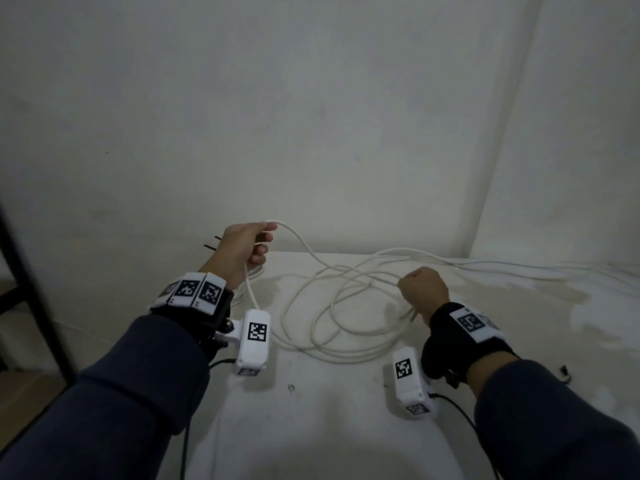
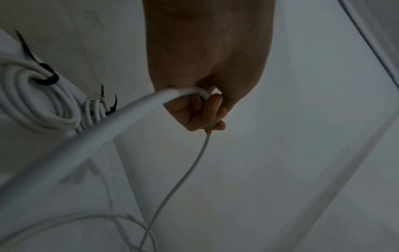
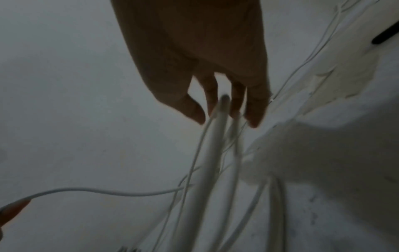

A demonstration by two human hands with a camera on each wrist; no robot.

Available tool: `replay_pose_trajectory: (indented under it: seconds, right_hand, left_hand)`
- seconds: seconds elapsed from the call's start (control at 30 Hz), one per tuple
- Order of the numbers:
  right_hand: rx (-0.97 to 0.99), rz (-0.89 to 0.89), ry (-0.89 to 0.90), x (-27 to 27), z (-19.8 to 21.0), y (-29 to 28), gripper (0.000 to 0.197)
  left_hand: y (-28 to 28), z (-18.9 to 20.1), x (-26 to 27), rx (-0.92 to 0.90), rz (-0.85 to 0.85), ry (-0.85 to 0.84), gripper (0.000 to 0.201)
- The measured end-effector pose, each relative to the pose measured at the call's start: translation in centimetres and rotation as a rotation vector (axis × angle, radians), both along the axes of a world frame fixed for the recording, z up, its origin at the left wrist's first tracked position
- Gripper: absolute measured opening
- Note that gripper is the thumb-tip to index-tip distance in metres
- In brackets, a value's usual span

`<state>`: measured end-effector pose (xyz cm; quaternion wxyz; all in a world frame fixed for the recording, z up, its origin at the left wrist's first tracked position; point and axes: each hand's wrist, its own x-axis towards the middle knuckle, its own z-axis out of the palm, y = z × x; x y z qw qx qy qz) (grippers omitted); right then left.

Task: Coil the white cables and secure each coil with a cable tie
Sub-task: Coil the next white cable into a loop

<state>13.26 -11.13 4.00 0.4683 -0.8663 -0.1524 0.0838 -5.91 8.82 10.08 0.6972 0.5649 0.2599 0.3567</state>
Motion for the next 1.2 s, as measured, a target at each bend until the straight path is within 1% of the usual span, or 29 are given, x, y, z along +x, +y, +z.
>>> replay_pose_trajectory:
  seconds: [0.03,0.07,0.1,0.13,0.17,0.2,0.23,0.27,0.3,0.33,0.37,0.4,0.47,0.53,0.57,0.63,0.7,0.73,0.77,0.87,0.9,0.93,0.97,1.07,1.13,1.2]
  right_hand:
    - [-0.171,0.050,0.012,0.1,-0.2,-0.1,0.030]
    - [-0.302,0.085,0.013,0.0,-0.3,-0.3,0.042]
    - [-0.371,0.102,0.001,-0.4,-0.3,-0.5,0.049]
    - [-0.382,0.103,-0.049,-0.9,-0.3,-0.6,0.048]
    - [-0.351,0.112,-0.129,-1.4,-0.2,-0.7,0.041]
    - [-0.308,0.152,-0.201,-2.0,0.0,-0.7,0.030]
    - [-0.249,0.242,-0.220,-2.6,0.1,-0.6,0.018]
    - [-0.188,0.376,-0.172,-3.3,0.1,-0.5,0.007]
    - [-0.158,0.521,-0.063,-4.2,0.2,-0.4,0.003]
    - [-0.163,0.649,0.041,-5.1,0.1,-0.2,0.005]
    - [-0.189,0.747,0.114,-6.0,0.1,0.1,0.012]
    - [-0.228,0.803,0.142,-6.6,-0.1,0.4,0.020]
    - [-0.324,0.846,0.079,-7.5,-0.5,1.0,0.029]
    - [-0.445,0.872,-0.033,-7.8,-0.5,1.2,0.030]
    - [-0.520,0.881,-0.094,-7.9,-0.4,1.1,0.031]
    - [-0.661,0.901,-0.226,-8.0,-0.3,0.9,0.032]
    - [-0.724,0.890,-0.310,-7.7,-0.6,0.8,0.029]
    - [-0.716,0.863,-0.326,-7.5,-0.7,0.9,0.026]
    - [-0.673,0.847,-0.305,-7.3,-0.8,0.8,0.024]
    - [-0.440,0.866,-0.083,-6.9,-0.7,0.9,0.016]
    - [-0.392,0.868,-0.033,-7.1,-0.5,1.0,0.013]
    - [-0.364,0.852,-0.033,-7.0,-0.4,1.2,0.011]
    - [-0.341,0.815,-0.070,-6.7,-0.2,1.5,0.011]
    - [-0.265,0.609,-0.195,-4.3,-0.1,3.0,0.010]
    - [-0.254,0.517,-0.204,-2.3,-0.1,4.0,0.021]
    - [-0.259,0.490,-0.183,-0.7,-0.3,5.1,0.027]
  left_hand:
    - [-0.1,-0.2,0.0,-0.019,0.006,-0.005,0.023]
    - [-0.1,-0.4,0.1,-0.043,0.016,-0.012,0.023]
    - [0.0,-0.5,0.1,-0.076,0.027,-0.019,0.024]
    - [0.2,-0.7,0.1,-0.115,0.033,-0.029,0.025]
    - [0.4,-0.8,0.0,-0.163,0.030,-0.042,0.026]
    - [0.6,-0.9,-0.1,-0.224,0.018,-0.063,0.027]
    - [0.8,-0.9,-0.3,-0.299,-0.002,-0.090,0.027]
    - [1.0,-0.8,-0.4,-0.385,-0.022,-0.126,0.027]
    - [1.0,-0.7,-0.5,-0.467,-0.040,-0.170,0.027]
    - [1.0,-0.5,-0.6,-0.527,-0.056,-0.216,0.026]
    - [0.8,-0.2,-0.7,-0.553,-0.069,-0.259,0.025]
    - [0.6,0.2,-0.7,-0.536,-0.079,-0.295,0.024]
    - [0.2,1.0,-0.6,-0.394,-0.078,-0.349,0.023]
    - [-0.1,1.7,-0.6,-0.246,-0.063,-0.395,0.024]
    - [-0.3,1.9,-0.7,-0.208,-0.064,-0.410,0.024]
    - [-0.3,1.9,-0.9,-0.194,-0.083,-0.406,0.026]
    - [-0.2,1.3,-1.0,-0.218,-0.098,-0.356,0.026]
    - [-0.3,0.9,-1.0,-0.226,-0.101,-0.324,0.026]
    - [-0.3,0.3,-0.9,-0.226,-0.096,-0.295,0.026]
    - [-0.8,-1.1,-0.6,-0.210,-0.040,-0.213,0.027]
    - [-0.9,-1.6,-0.5,-0.210,-0.017,-0.184,0.027]
    - [-1.1,-2.0,-0.4,-0.210,0.005,-0.149,0.027]
    - [-1.1,-2.3,-0.3,-0.209,0.028,-0.101,0.027]
    - [-0.9,-3.4,0.0,-0.197,0.090,0.127,0.028]
    - [-0.8,-4.1,0.1,-0.207,0.078,0.267,0.029]
    - [-0.7,-4.7,0.1,-0.197,0.041,0.375,0.030]
